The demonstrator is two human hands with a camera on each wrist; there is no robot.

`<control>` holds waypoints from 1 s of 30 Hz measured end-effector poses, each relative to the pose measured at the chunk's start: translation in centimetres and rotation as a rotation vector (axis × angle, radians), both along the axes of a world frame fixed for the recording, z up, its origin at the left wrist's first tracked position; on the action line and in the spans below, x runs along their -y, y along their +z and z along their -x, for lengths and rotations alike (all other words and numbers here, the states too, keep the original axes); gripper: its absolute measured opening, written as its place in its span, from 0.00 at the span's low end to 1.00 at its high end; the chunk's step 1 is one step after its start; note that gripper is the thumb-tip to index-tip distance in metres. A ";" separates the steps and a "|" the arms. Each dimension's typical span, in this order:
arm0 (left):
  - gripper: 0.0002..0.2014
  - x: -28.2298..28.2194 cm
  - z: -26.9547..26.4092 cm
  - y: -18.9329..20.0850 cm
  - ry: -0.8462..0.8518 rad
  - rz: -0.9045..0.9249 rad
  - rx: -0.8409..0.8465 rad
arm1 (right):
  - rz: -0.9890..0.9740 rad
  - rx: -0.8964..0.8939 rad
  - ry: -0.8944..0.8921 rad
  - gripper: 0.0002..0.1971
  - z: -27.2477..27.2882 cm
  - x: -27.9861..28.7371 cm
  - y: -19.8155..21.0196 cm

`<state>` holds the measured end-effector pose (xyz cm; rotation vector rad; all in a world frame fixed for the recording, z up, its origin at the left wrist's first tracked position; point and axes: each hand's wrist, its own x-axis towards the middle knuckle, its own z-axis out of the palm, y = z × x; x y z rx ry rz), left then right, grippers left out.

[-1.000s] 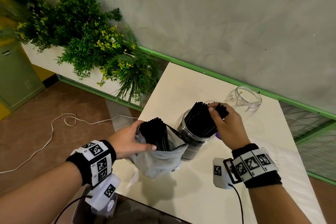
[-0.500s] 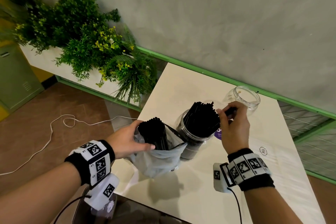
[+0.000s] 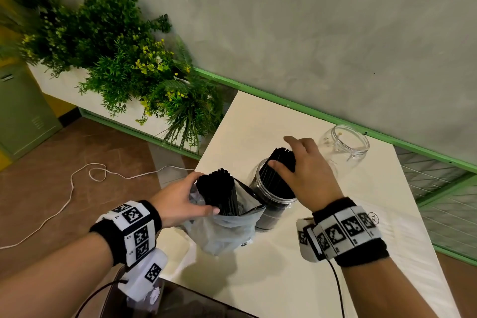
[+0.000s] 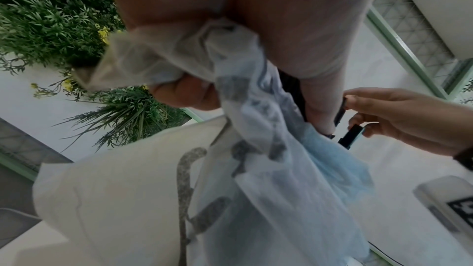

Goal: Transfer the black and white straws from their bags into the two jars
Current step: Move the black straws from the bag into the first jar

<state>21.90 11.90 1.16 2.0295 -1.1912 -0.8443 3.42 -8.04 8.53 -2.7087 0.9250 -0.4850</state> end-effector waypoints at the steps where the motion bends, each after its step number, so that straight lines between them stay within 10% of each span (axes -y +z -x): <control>1: 0.51 0.0 0.1 0.0 0.000 0.000 0.006 | -0.021 -0.079 0.010 0.30 -0.6 0.1 0.0; 8: 0.60 0.1 0.3 0.5 0.003 -0.001 0.001 | -0.011 -0.112 0.102 0.07 -3.7 2.2 0.5; 14: 0.48 -0.1 0.4 0.7 0.020 0.028 -0.022 | -0.009 -0.087 0.124 0.13 -4.8 3.4 0.4; 18: 0.61 -0.3 0.2 0.5 -0.009 0.003 -0.010 | -0.053 0.079 0.127 0.26 -3.2 2.8 -0.9; 21: 0.62 -0.4 0.1 0.3 -0.011 0.014 -0.024 | 0.148 0.318 0.079 0.19 -0.7 2.4 -0.9; 26: 0.62 -0.3 0.1 0.3 -0.010 0.011 -0.015 | 0.200 0.034 0.041 0.19 2.9 1.9 -4.8; 30: 0.62 -0.2 0.1 0.3 -0.015 0.012 0.002 | 0.127 0.211 0.044 0.12 3.6 2.5 -6.2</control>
